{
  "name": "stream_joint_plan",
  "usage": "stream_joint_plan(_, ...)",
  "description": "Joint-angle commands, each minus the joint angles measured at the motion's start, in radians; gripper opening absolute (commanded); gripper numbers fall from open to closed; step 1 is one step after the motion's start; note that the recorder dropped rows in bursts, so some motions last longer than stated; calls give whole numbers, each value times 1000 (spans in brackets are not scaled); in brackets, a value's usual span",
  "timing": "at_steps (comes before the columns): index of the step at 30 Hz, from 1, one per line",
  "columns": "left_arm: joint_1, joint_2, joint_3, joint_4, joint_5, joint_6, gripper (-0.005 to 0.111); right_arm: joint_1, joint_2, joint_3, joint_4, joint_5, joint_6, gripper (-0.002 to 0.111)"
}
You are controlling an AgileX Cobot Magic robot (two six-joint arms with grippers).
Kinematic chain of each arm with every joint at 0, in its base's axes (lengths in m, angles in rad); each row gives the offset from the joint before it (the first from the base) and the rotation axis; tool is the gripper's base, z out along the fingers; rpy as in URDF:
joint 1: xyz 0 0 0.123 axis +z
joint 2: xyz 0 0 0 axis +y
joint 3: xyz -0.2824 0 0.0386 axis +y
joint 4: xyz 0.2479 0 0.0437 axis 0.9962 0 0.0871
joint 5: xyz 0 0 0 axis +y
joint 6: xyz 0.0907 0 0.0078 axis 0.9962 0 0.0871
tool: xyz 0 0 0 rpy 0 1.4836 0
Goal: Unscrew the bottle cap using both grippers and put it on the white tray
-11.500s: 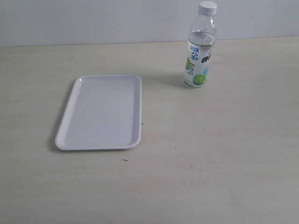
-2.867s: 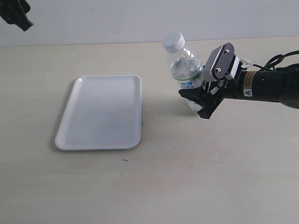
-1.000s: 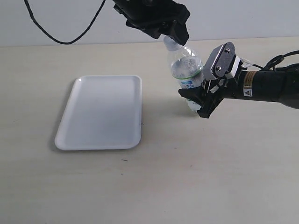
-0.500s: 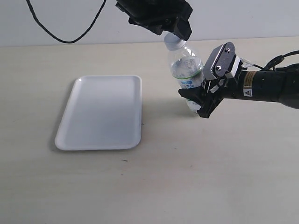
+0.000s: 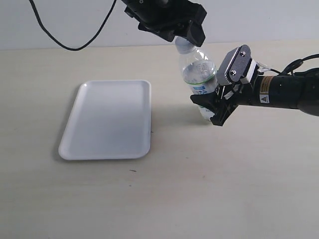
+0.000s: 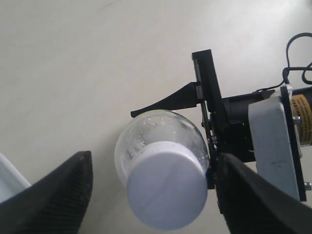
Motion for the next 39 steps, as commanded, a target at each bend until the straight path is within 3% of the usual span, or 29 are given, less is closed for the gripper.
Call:
stream_joint_plan(1,-4,0,-6,-9,2,-6,69,1,-4,1,12,-37,0,0)
stream_joint_plan(8,-4,0,-6,-9,6,-6,67,1,-4,1,12,-37,0,0)
stream_joint_plan(14,-4,0,-6,-5,19,-6,44,1,-4,1,12,-37,0,0)
stream_joint_plan(20,-4,0,-6,15,19,-6,38,1,-4,1,12,-37,0,0)
stream_joint_plan(22,-4,0,-6,22,19,-6,29,1,-4,1,12,-37,0,0)
stream_joint_plan(26,-4,0,-6,28,19,-4,0,1,-4,1,12,-37,0,0)
stream_joint_plan(39,-4,-2,-6,38,11,5,0,1,-4,1,12,-37,3,0)
